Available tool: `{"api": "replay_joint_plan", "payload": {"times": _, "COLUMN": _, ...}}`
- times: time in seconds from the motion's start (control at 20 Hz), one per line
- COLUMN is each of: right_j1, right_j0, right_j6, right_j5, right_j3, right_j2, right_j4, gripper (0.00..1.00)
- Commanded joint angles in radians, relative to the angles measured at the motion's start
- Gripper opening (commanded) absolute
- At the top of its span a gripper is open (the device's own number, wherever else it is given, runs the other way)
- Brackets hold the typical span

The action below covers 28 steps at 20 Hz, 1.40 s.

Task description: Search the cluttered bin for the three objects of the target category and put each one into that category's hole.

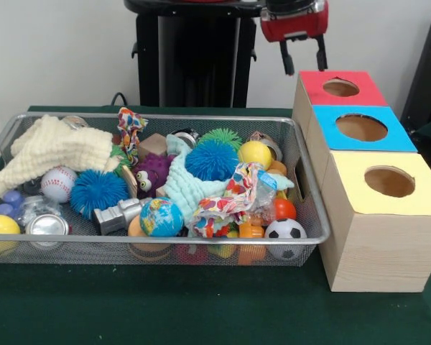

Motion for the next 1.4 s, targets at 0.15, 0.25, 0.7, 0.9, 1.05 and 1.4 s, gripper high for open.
{"api": "replay_joint_plan", "payload": {"times": 0.15, "right_j1": -0.149, "right_j0": -0.171, "right_j6": -0.057, "right_j5": 0.196, "right_j3": 0.061, "right_j2": 0.191, "right_j4": 0.035, "gripper": 1.0}}
{"api": "replay_joint_plan", "payload": {"times": 0.25, "right_j1": -0.052, "right_j0": -0.124, "right_j6": -0.045, "right_j5": 0.162, "right_j3": -0.012, "right_j2": 0.096, "right_j4": -0.06, "gripper": 1.0}}
{"api": "replay_joint_plan", "payload": {"times": 0.7, "right_j1": 0.239, "right_j0": 0.135, "right_j6": 0.095, "right_j5": -0.08, "right_j3": -0.223, "right_j2": -0.226, "right_j4": -0.275, "gripper": 1.0}}
{"api": "replay_joint_plan", "payload": {"times": 0.9, "right_j1": 0.297, "right_j0": 0.206, "right_j6": 0.126, "right_j5": -0.141, "right_j3": -0.265, "right_j2": -0.294, "right_j4": -0.28, "gripper": 1.0}}
{"api": "replay_joint_plan", "payload": {"times": 1.05, "right_j1": 0.338, "right_j0": 0.248, "right_j6": 0.14, "right_j5": -0.188, "right_j3": -0.291, "right_j2": -0.338, "right_j4": -0.272, "gripper": 1.0}}
{"api": "replay_joint_plan", "payload": {"times": 1.4, "right_j1": 0.388, "right_j0": 0.285, "right_j6": 0.146, "right_j5": -0.265, "right_j3": -0.306, "right_j2": -0.371, "right_j4": -0.251, "gripper": 1.0}}
